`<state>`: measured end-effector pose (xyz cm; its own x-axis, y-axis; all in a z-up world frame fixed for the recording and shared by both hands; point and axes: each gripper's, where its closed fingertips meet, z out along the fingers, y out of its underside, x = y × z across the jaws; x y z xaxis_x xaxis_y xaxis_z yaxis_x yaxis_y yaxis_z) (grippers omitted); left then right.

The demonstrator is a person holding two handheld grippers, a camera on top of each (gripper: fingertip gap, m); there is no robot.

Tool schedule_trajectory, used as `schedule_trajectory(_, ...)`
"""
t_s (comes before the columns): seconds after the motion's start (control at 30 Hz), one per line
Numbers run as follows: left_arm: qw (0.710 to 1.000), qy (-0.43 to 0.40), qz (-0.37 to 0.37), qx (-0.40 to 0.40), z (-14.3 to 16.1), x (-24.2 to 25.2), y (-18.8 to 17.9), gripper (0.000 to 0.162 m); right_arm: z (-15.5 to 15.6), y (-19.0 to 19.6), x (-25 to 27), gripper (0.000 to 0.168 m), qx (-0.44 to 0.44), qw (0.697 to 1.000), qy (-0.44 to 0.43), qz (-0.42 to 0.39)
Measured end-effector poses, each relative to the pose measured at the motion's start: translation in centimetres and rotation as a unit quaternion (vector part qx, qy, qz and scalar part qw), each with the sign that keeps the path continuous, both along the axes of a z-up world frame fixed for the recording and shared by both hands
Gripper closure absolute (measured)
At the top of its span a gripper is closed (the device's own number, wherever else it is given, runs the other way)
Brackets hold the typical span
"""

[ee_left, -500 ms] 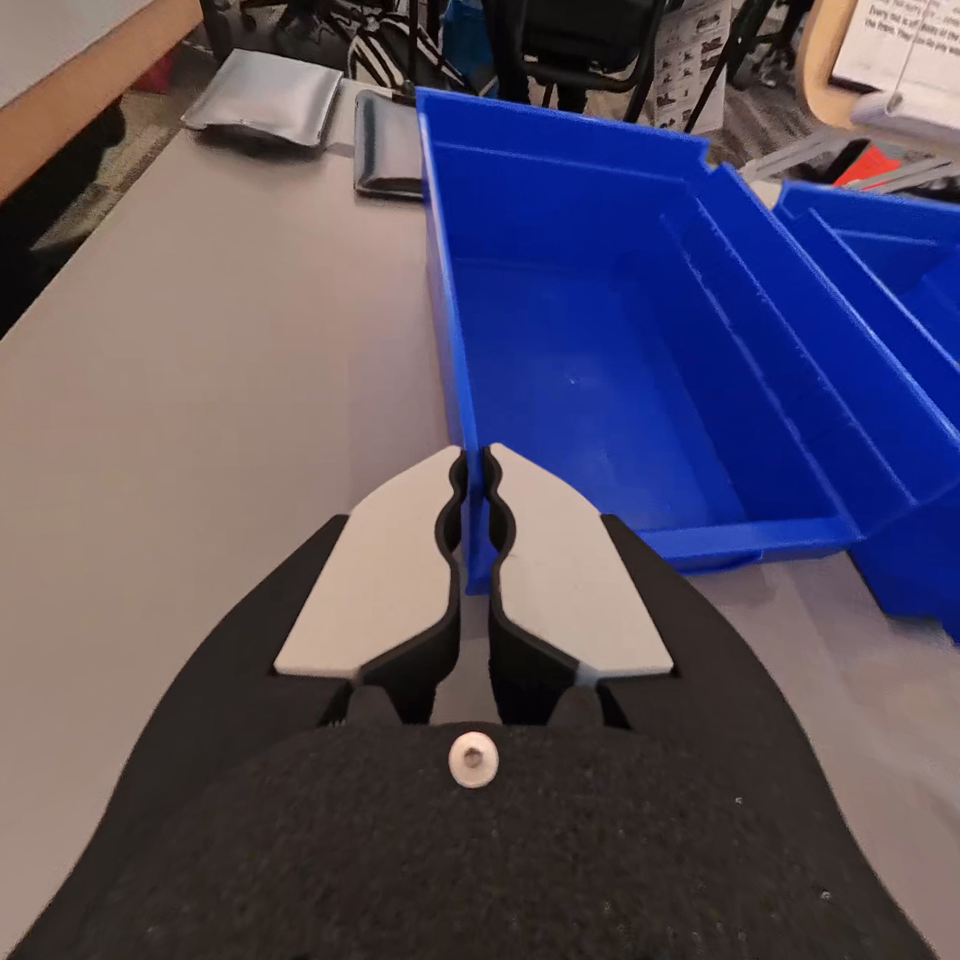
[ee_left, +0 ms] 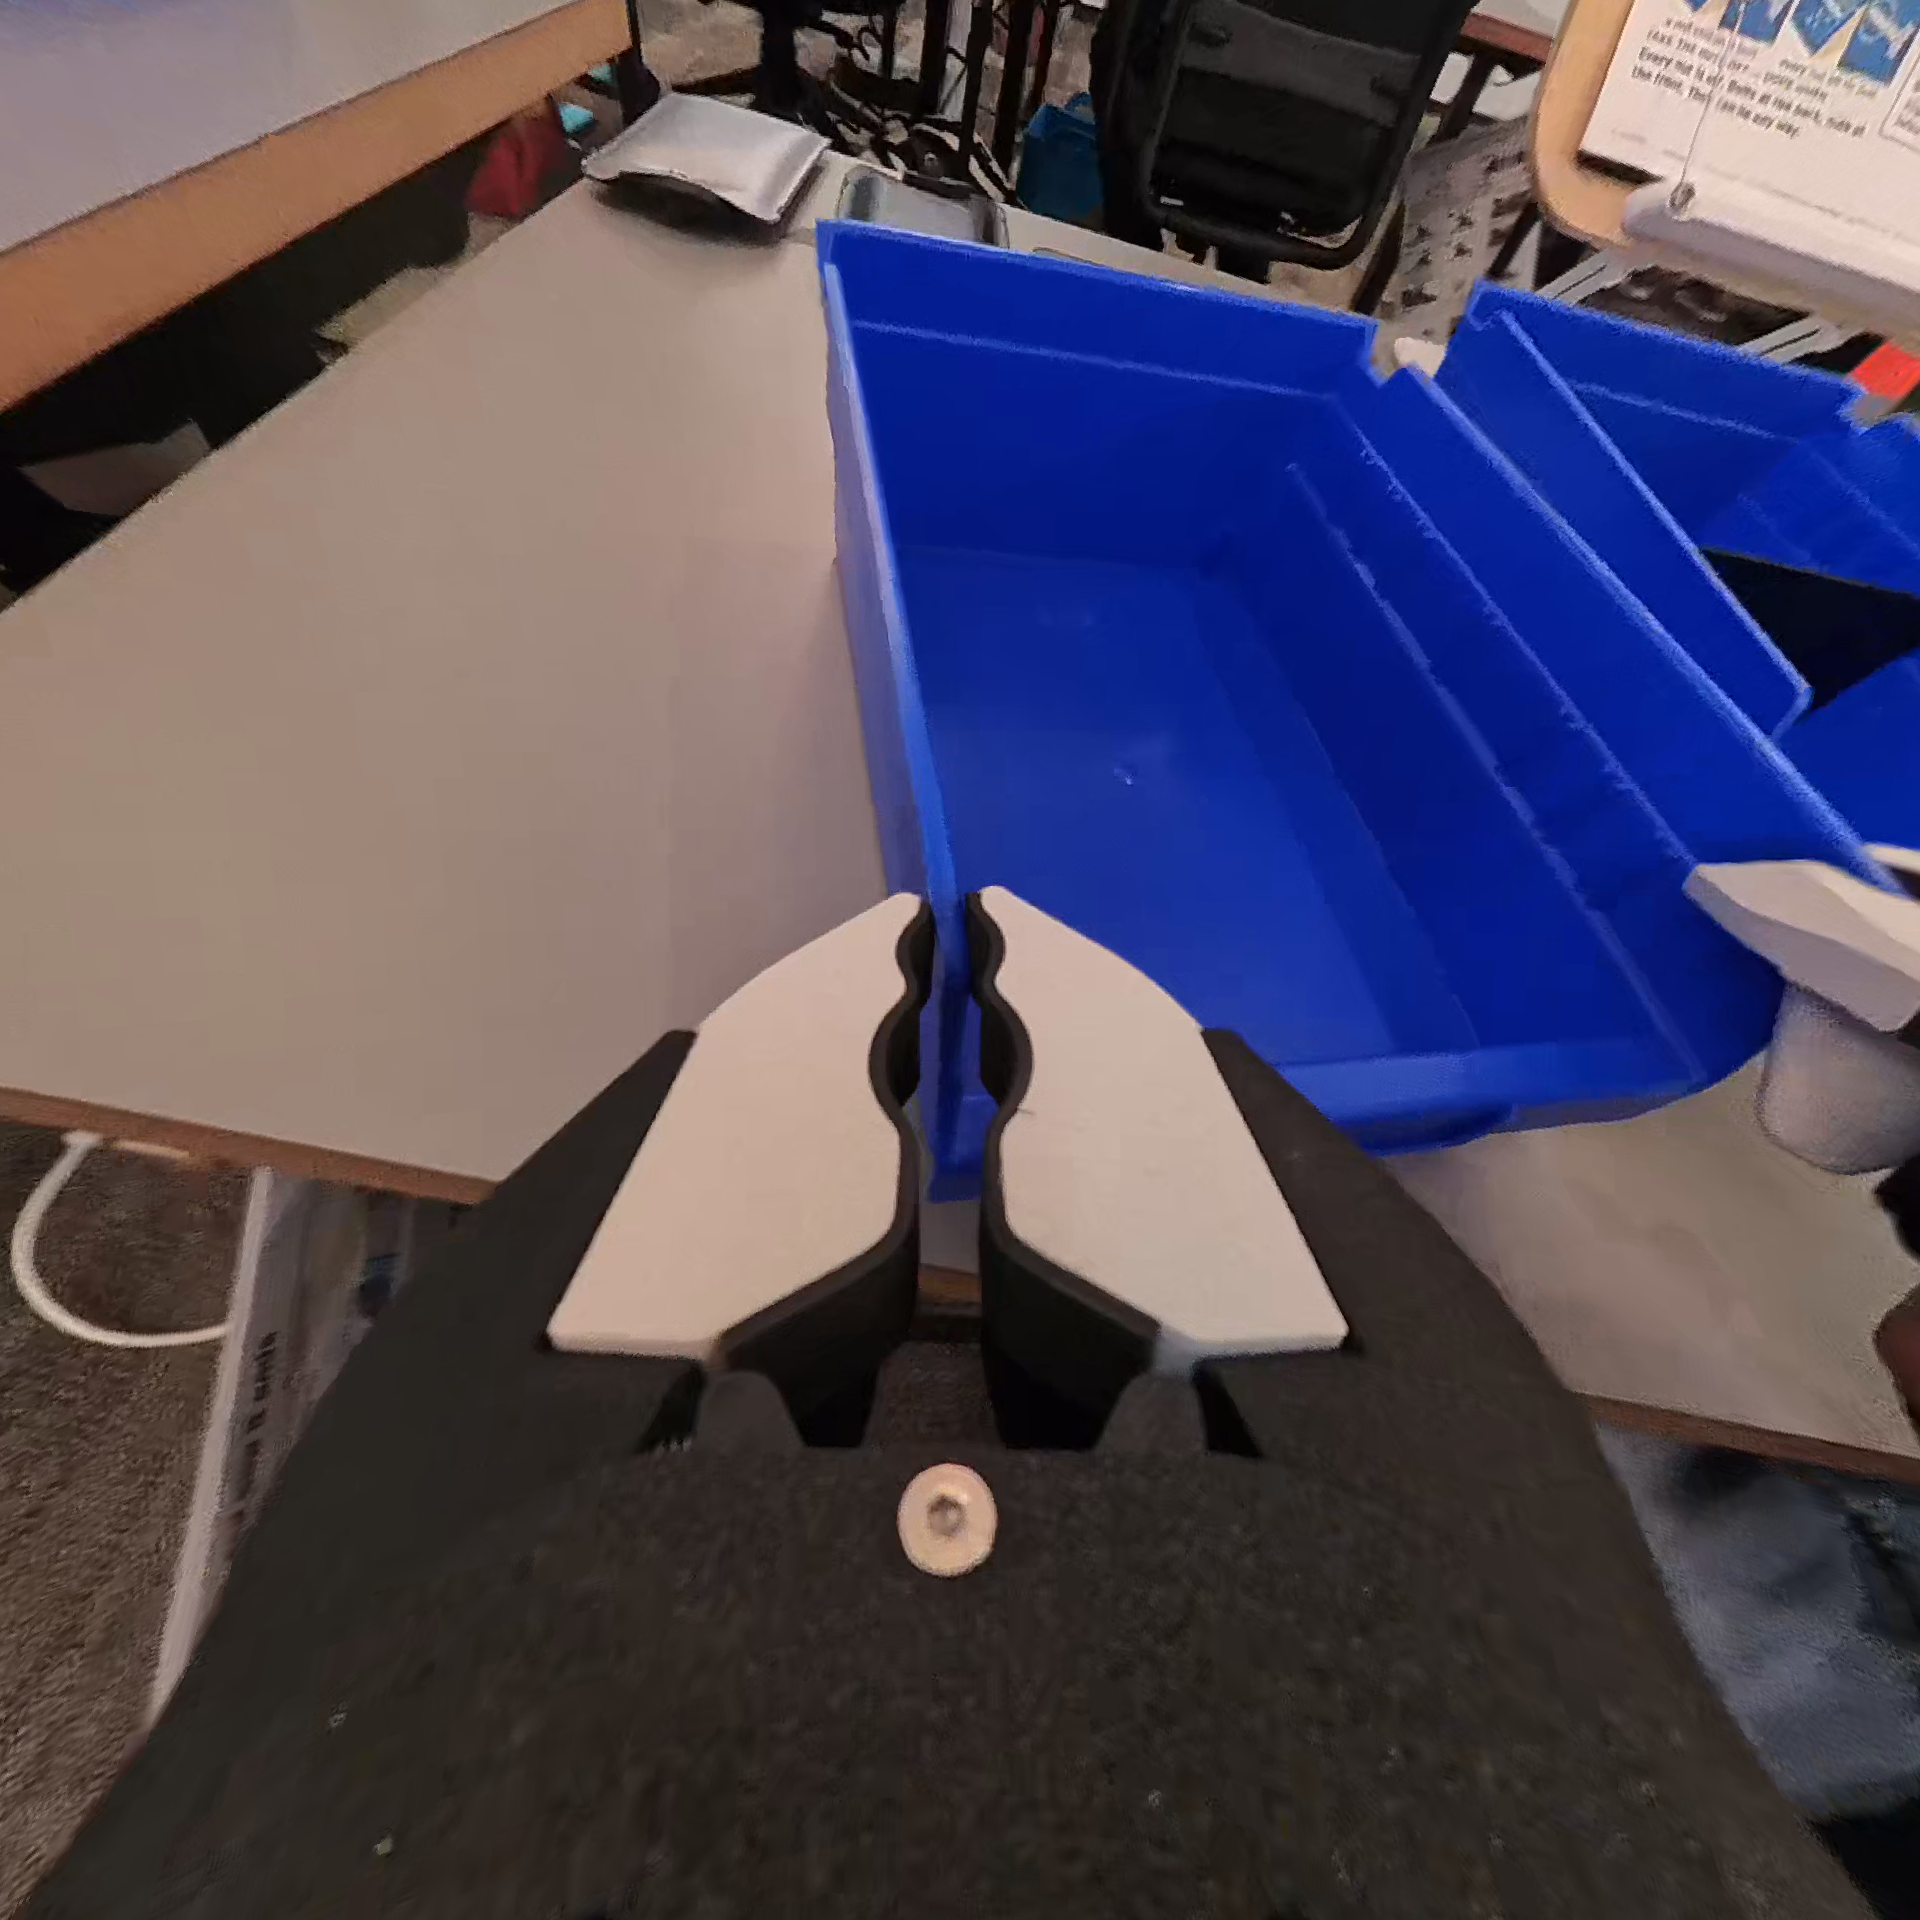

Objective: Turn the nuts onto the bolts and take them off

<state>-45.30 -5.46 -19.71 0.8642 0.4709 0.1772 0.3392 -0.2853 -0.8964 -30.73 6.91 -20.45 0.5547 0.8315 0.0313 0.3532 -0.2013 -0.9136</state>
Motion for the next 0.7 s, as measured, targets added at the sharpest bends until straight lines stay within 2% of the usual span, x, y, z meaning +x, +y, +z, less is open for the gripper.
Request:
schedule_trajectory(0.1,1.000,0.014,0.005,0.002,0.2,0.9,-0.4,0.157,0.6,0.4,0.3,0.162,-0.001,1.000,-0.010,0.003)
schedule_trajectory(0.17,0.999,0.041,0.001,0.030,2.0,1.8,-0.4,0.157,2.6,0.9,0.7,0.163,0.029,1.000,0.000,-0.008)
schedule_trajectory(0.2,0.997,0.060,-0.002,0.048,3.4,2.3,-0.4,0.156,4.1,1.1,1.0,0.165,0.051,0.999,0.011,-0.014)
schedule_trajectory(0.33,0.984,0.140,0.006,0.107,10.4,4.4,-0.3,0.156,9.5,1.7,2.5,0.165,0.049,0.997,0.050,-0.013)
schedule_trajectory(0.47,0.961,0.215,-0.002,0.173,19.2,7.7,0.7,0.156,17.4,2.5,5.9,0.165,0.104,0.986,0.131,-0.024)
schedule_trajectory(0.57,0.947,0.235,-0.045,0.215,24.7,11.6,4.1,0.156,23.6,4.6,11.3,0.165,0.166,0.969,0.170,-0.067)
schedule_trajectory(0.63,0.944,0.228,-0.090,0.223,26.7,15.0,8.0,0.156,26.7,7.1,16.1,0.164,0.205,0.957,0.172,-0.110)
schedule_trajectory(0.7,0.942,0.217,-0.124,0.225,27.6,19.0,12.5,0.157,28.4,9.9,21.1,0.164,0.215,0.951,0.170,-0.142)
